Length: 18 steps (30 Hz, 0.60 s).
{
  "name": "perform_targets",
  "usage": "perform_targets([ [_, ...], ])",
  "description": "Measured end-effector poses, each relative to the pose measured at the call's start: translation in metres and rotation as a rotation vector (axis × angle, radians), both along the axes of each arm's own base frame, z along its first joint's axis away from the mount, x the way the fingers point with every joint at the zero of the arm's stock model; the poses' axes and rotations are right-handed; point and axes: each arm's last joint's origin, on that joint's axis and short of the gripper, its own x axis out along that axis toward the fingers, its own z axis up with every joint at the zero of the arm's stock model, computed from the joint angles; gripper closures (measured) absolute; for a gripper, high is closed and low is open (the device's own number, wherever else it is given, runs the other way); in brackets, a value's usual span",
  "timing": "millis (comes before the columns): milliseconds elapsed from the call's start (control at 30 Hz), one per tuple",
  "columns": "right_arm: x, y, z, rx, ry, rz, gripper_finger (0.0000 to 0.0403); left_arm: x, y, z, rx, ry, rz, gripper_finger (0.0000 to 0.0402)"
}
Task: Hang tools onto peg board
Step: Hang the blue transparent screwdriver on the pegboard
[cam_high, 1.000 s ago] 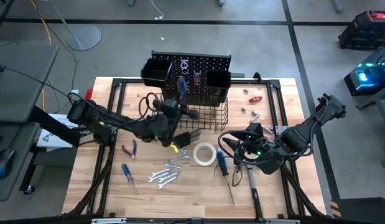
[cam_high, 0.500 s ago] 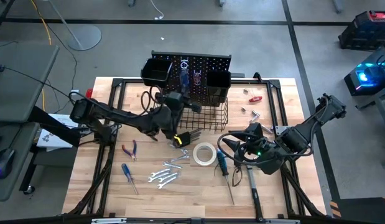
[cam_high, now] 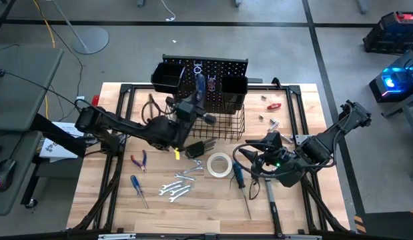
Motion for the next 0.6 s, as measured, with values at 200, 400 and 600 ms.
perform_targets([
  [200,-0.002,-0.001,-0.002,-0.024,0.029,0.001,0.0215,0.008,-0.008,-0.019,0.182,0.056,0.031,0.0329],
  [400,-0.003,-0.003,-0.004,-0.078,0.063,-0.007,0.0215,0.023,-0.001,-0.038,0.274,0.104,0.003,0.0329],
  [600,-0.004,-0.004,-0.005,-0.091,0.072,-0.013,0.0215,0.016,0.014,-0.027,0.24,0.135,0.091,0.0329],
])
